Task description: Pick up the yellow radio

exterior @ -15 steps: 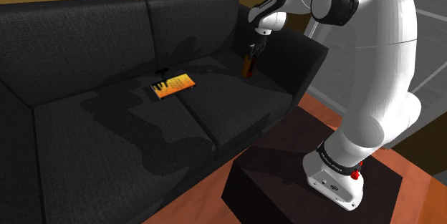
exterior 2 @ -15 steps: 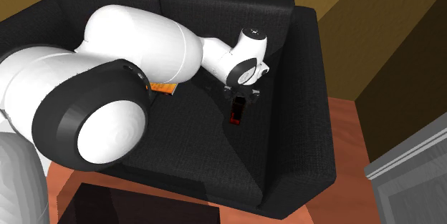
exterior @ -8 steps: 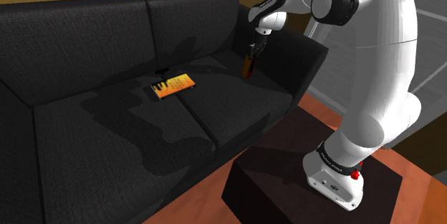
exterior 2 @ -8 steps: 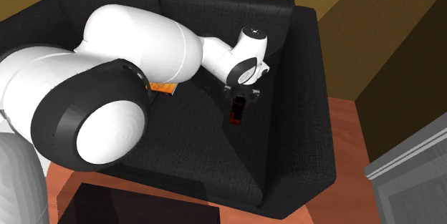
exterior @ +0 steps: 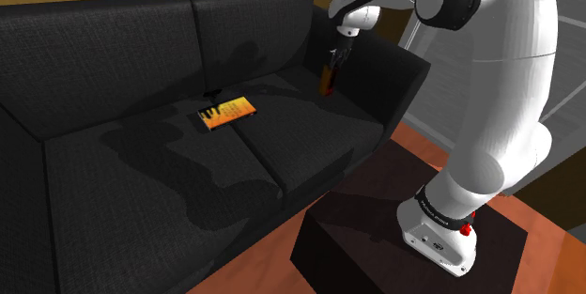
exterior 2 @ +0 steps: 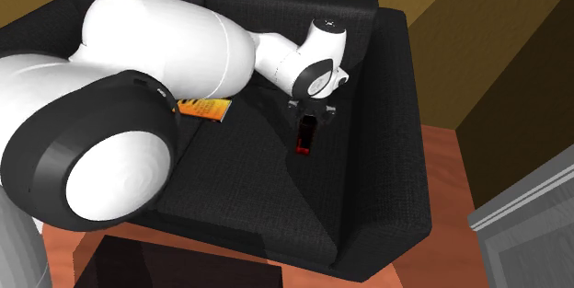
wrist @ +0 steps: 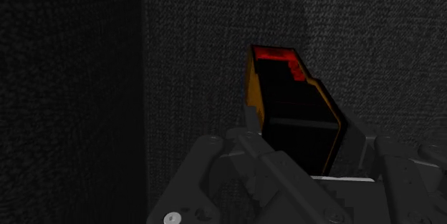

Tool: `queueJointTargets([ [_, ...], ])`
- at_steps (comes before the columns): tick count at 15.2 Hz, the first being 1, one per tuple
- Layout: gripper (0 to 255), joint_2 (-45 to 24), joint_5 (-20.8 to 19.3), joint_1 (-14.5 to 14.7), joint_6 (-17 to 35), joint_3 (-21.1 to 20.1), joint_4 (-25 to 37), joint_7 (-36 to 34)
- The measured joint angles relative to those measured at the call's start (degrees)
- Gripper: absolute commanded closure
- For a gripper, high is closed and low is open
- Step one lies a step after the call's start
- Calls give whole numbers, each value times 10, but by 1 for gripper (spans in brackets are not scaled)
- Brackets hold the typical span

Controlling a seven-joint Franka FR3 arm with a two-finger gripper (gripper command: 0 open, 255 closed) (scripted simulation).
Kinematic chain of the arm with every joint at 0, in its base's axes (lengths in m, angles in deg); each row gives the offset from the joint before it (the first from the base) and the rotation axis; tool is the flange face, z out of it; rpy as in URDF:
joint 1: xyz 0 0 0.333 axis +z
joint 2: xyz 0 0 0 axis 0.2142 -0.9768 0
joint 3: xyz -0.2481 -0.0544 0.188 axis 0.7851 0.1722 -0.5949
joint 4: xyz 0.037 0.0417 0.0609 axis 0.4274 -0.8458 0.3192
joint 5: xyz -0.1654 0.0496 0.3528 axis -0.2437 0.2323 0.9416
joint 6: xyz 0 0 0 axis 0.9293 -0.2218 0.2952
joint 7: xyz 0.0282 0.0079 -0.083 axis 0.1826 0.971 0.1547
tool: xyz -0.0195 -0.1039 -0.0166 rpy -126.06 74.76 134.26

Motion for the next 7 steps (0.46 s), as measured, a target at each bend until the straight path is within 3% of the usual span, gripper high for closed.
queueJointTargets([
  [7,255,26,-11,3,-39,6,14,-10],
])
